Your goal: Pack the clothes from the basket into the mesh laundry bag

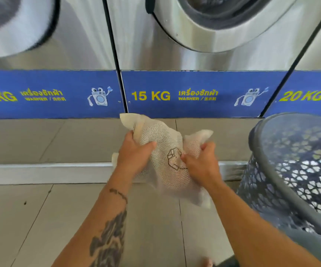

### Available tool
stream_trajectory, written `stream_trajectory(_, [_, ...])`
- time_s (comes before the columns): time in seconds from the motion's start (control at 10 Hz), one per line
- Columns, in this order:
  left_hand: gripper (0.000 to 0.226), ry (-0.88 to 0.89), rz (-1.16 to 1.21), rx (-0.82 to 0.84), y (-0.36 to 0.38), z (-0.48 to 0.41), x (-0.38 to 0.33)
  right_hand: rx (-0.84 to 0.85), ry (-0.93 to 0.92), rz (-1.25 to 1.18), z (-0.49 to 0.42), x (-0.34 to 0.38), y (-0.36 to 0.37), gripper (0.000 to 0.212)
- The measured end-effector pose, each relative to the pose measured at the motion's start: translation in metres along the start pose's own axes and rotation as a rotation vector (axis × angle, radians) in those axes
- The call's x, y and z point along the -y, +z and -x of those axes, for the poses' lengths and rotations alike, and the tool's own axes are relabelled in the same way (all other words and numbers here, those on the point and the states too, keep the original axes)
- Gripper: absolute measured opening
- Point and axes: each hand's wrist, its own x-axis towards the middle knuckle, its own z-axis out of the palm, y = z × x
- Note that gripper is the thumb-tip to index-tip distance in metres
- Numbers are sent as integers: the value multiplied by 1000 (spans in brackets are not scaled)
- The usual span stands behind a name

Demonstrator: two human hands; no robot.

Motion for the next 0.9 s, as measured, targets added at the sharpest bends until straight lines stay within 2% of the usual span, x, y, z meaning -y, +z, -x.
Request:
stream_trajectory(0.1, [66,104,-62,127,-9,-21,-30,-63,-126,33,-39,36,-18,57])
stream_trajectory(0.2, [65,173,-106,211,-11,-50,-41,29,-212,79,-71,56,-16,75])
stream_trajectory(0.3, [70,151,-180,229,-3,-93,-30,77,-272,170,-106,49,7,85])
stream_trajectory(0.4, [61,-4,-289,194,18,-137,11,109,-283,272,-151,17,43,69])
stream_trajectory(0.5, [85,-208,-508,109,49,-164,57,81,-196,468,-187,-23,73,63])
stream_trajectory(0.6, [97,-347,-759,148,59,-179,68,220,-66,668,-208,-27,78,65])
stream_trajectory(0.7, [87,-383,-923,197,45,-184,31,404,24,792,-221,1,62,71])
stream_trajectory(0.8, [60,-254,-964,137,23,-185,-36,471,58,788,-214,55,31,78])
stream_trajectory(0.9, [46,-131,-993,165,-4,-172,-108,517,40,747,-186,111,-6,72])
